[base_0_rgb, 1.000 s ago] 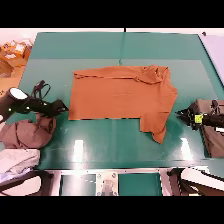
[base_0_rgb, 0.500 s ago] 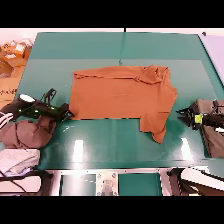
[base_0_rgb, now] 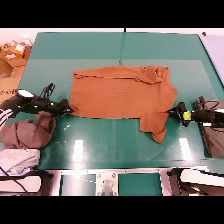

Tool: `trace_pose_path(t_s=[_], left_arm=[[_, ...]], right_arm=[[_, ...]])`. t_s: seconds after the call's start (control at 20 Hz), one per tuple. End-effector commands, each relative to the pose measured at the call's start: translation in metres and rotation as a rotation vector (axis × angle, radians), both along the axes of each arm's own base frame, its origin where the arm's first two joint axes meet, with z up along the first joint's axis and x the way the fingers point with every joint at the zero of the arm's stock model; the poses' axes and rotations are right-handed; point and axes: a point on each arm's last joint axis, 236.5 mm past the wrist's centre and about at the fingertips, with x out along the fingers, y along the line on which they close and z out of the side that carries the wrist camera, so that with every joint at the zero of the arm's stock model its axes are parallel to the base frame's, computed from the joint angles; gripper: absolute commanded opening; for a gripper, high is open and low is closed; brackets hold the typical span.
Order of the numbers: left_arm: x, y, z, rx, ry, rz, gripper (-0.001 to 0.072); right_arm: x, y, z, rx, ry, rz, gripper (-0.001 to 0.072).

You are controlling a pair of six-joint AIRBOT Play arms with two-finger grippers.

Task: Fold the shirts.

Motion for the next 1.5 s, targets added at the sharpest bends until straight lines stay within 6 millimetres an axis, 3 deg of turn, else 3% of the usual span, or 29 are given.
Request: trace_pose_path(t_s=[0.0,0.1,0.2,0.25,0.3,0.4,0.5,0.6,0.7,0.8,0.9,1.0,1.1,1.25,1.35,1.45], left_arm=[[0.004,-0.001,0.008,-0.007,-0.02,-0.018,0.0028],[0.017,-0.001,0.036,-0.003,-0.088,-0.048,0.0027],[0.037,0.003,0.095,0.034,-0.232,-0.075,0.0027],[0.046,0.005,0.134,0.054,-0.323,-0.081,0.0027],[0.052,0.003,0.186,0.067,-0.447,-0.094,0.0026],[0.049,0.002,0.297,0.113,-0.721,-0.103,0.0027],[0.023,-0.002,0.412,0.168,-1.007,-0.102,0.0027],[-0.025,-0.008,0.516,0.22,-1.276,-0.099,0.0027],[-0.081,-0.015,0.594,0.267,-1.504,-0.092,0.0027],[-0.133,-0.018,0.649,0.322,-1.686,-0.071,0.0028],[-0.152,-0.011,0.669,0.373,-1.761,-0.025,0.0028],[-0.144,-0.007,0.657,0.393,-1.705,-0.028,0.0028],[-0.116,-0.002,0.631,0.385,-1.609,-0.035,0.0028],[-0.05,0.009,0.572,0.349,-1.426,-0.029,0.0029],[-0.003,0.015,0.525,0.324,-1.294,-0.032,0.0029],[0.045,0.021,0.474,0.298,-1.161,-0.039,0.0029]], right_arm=[[0.016,0.004,-0.005,-0.023,-0.01,0.025,0.0025],[0.034,-0.003,0.021,-0.029,-0.071,0.048,0.0024],[0.053,-0.01,0.079,-0.044,-0.183,0.095,0.0023],[0.063,-0.014,0.117,-0.072,-0.256,0.113,0.0023],[0.073,-0.018,0.166,-0.124,-0.353,0.127,0.0024],[0.08,-0.024,0.281,-0.274,-0.583,0.121,0.0024],[0.061,-0.016,0.403,-0.431,-0.822,0.095,0.0024],[0.022,-0.002,0.511,-0.607,-1.062,0.057,0.0024],[-0.027,0.011,0.596,-0.753,-1.255,-0.029,0.0024],[-0.073,0.02,0.654,-0.875,-1.391,-0.13,0.0024],[-0.099,0.024,0.683,-0.96,-1.463,-0.19,0.0024],[-0.1,0.023,0.684,-0.973,-1.46,-0.197,0.0024],[-0.087,0.014,0.671,-0.949,-1.419,-0.189,0.0024],[-0.045,-0.014,0.625,-0.851,-1.29,-0.166,0.0025],[-0.005,-0.028,0.572,-0.744,-1.18,-0.129,0.0025],[0.04,-0.028,0.508,-0.648,-1.077,-0.047,0.0024]])
